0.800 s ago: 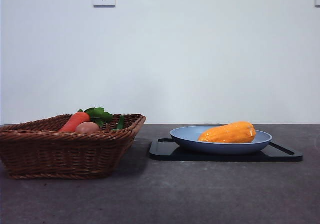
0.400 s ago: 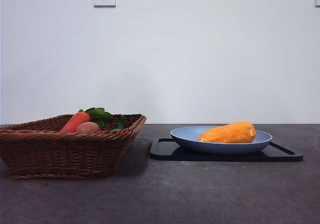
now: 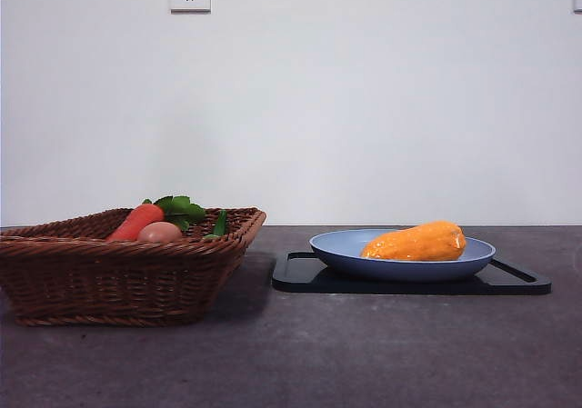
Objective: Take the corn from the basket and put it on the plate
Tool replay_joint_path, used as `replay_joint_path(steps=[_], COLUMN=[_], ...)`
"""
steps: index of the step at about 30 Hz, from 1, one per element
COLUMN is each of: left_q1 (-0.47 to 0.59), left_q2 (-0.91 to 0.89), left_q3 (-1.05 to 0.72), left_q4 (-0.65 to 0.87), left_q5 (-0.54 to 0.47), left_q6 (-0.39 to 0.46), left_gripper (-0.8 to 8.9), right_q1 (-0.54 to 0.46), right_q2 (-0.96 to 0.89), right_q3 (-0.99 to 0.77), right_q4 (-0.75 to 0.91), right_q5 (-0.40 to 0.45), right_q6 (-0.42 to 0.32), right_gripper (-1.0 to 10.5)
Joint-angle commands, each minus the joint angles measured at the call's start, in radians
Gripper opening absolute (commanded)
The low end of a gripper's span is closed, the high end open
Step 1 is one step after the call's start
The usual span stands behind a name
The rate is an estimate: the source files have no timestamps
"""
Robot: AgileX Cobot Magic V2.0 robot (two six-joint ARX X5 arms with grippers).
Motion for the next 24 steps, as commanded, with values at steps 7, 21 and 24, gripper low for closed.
replay_joint_path(steps=[7, 21, 24], left_q1=[0.154, 0.198, 0.198], left_q2=[-0.330, -0.727, -0.795], left_q3=[-0.528, -1.203, -1.291], left_q4=[0.388, 0.540, 0.527], left_q5=[-0.168, -0.175, -0.176], left_q6=[0.008, -0.065, -0.095], left_gripper=[0.08, 0.08, 0.08], right_q1=[0.004, 0.004, 0.004], right_q2=[0.004, 0.004, 0.004], right_q3=[0.022, 0.022, 0.022], right_q4=[0.010, 0.011, 0.010], right_q5=[0.000, 0.000, -0.001], right_q6=[0.006, 0.006, 0.006], right_gripper=[0.0, 0.0, 0.0])
